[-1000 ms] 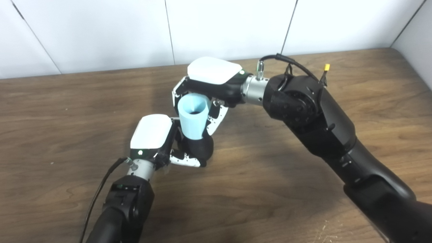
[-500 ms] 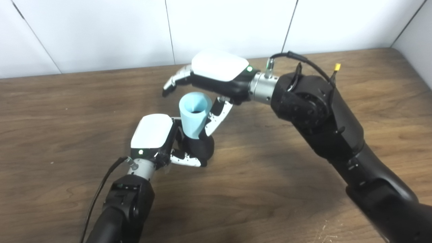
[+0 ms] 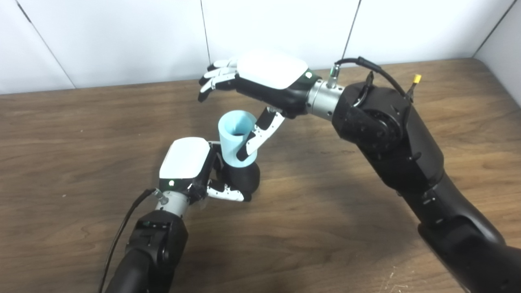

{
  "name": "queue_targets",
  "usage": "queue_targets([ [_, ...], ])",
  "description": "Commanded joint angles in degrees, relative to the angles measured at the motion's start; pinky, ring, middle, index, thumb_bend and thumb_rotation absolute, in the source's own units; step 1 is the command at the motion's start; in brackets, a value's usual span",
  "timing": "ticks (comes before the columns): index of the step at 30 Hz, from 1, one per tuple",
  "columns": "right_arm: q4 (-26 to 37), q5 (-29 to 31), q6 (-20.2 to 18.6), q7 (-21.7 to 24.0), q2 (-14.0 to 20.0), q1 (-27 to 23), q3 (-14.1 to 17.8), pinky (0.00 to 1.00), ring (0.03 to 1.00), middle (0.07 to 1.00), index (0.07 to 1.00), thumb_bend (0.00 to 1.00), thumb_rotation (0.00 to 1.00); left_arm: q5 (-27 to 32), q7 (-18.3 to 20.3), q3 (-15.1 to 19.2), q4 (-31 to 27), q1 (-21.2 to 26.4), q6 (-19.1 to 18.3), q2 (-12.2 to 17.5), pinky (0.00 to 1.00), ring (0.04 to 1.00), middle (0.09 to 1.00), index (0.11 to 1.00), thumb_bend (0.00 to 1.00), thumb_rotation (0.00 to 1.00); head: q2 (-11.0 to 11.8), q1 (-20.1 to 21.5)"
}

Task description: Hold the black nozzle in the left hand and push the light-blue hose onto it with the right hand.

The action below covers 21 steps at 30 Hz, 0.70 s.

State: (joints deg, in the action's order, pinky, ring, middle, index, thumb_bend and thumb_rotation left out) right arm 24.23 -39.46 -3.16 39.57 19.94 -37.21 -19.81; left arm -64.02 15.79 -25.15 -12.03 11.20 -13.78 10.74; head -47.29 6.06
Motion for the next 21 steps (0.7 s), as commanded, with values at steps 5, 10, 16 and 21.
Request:
queue_targets([
  [5, 5.18, 0.81, 1.39, 0.24, 1.33, 0.17, 0.58, 0.92, 0.942, 0.932, 0.9, 0.71, 0.68, 0.04, 2.16, -1.32, 0.62, -0.24, 0.15, -0.87, 0.4, 0.482, 0.499, 0.474, 0.5, 0.0, -0.17, -0.2],
  [10, 6.8, 0.37, 1.4, 1.44, 1.75, 3.32, 0.0, 0.94, 0.97, 0.969, 0.967, 0.69, 0.76, 0.1, 2.25, -1.24, 0.52, -0.22, 0.11, -0.88, 0.4, 0.478, 0.495, 0.477, 0.5, 0.0, -0.03, -0.2],
  [16, 6.17, -2.25, 4.07, 1.18, 1.91, 6.89, -1.4, 1.0, 1.0, 1.0, 1.0, 0.68, 0.88, 0.45, 1.59, -1.12, 0.57, -0.4, 0.24, -1.02, 0.37, 0.471, 0.513, 0.464, 0.5, 0.0, -0.07, -0.3],
  [21, 4.43, -3.4, 5.18, 1.39, 1.69, 8.77, -2.01, 1.0, 1.0, 1.0, 1.0, 0.69, 0.94, 0.1, 1.45, -1.24, 0.59, -0.35, 0.38, -0.9, 0.39, 0.49, 0.497, 0.471, 0.5, 0.0, -0.23, -0.14],
])
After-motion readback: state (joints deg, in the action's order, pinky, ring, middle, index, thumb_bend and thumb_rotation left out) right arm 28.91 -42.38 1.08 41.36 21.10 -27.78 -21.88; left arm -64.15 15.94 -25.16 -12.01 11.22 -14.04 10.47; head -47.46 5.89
